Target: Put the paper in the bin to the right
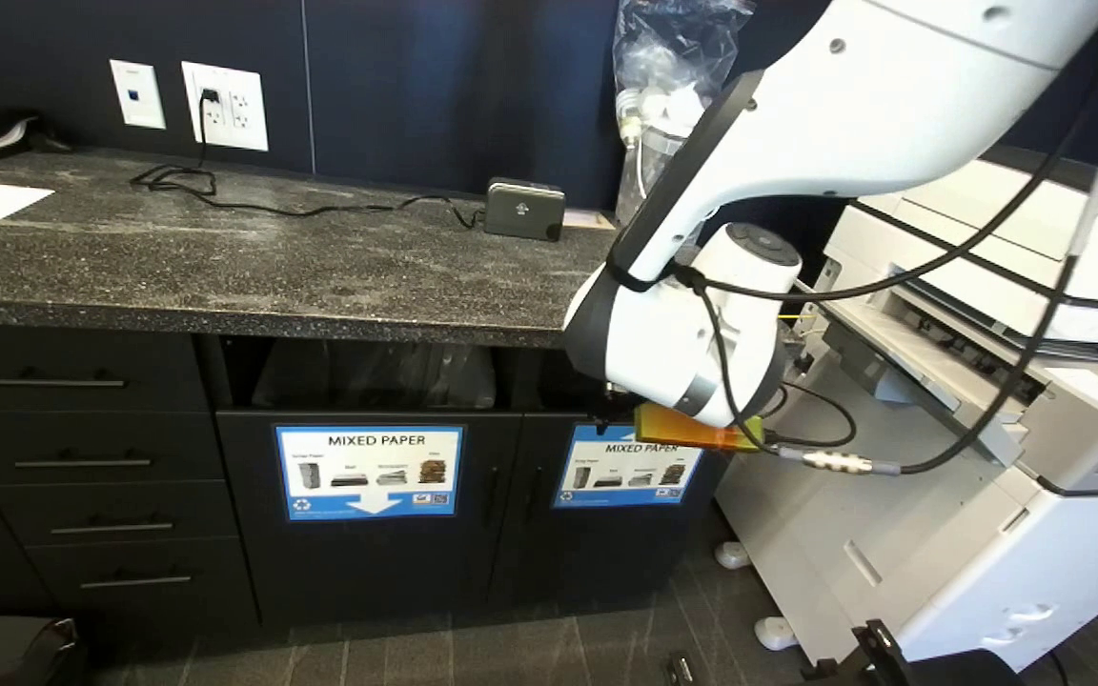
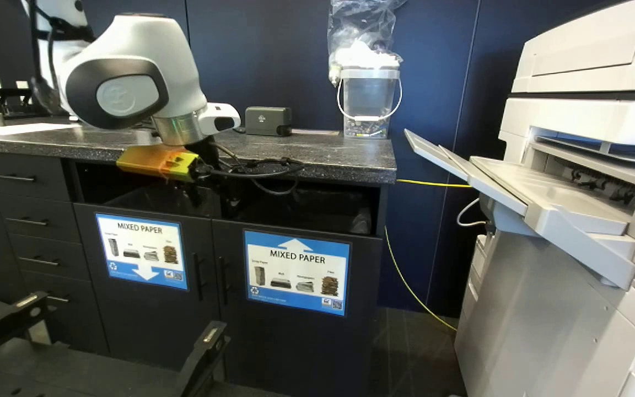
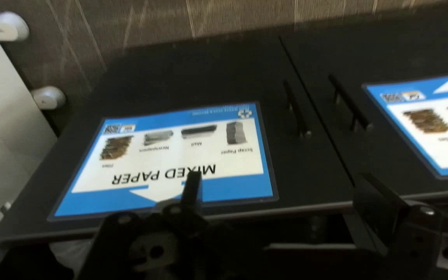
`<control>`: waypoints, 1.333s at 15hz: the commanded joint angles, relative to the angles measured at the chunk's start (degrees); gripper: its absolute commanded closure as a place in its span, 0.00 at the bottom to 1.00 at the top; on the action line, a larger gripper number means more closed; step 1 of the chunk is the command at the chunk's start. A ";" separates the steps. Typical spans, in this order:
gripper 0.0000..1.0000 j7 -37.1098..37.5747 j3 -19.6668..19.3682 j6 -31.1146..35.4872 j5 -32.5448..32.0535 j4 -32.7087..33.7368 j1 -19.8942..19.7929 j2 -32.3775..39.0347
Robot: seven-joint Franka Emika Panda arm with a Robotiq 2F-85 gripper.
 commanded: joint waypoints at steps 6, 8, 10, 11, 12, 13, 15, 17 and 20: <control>0.00 13.63 -38.96 -27.73 -34.64 -12.57 29.94 -13.02; 0.00 18.74 -46.96 -33.25 -44.81 -11.70 36.06 -15.75; 0.00 24.54 -52.76 -37.19 -54.38 -10.95 40.69 -19.66; 0.00 27.34 -54.73 -38.64 -58.30 -10.50 42.36 -21.89; 0.00 30.45 -56.20 -40.15 -62.30 -9.83 43.67 -24.00; 0.00 33.37 -57.03 -41.57 -66.23 -9.34 44.29 -26.45; 0.00 39.12 -56.19 -46.21 -72.13 -7.94 43.66 -32.60; 0.00 36.46 -55.49 -43.29 -69.30 -8.63 43.22 -27.64; 0.00 33.57 -44.33 -43.82 -65.08 -8.50 32.38 -28.04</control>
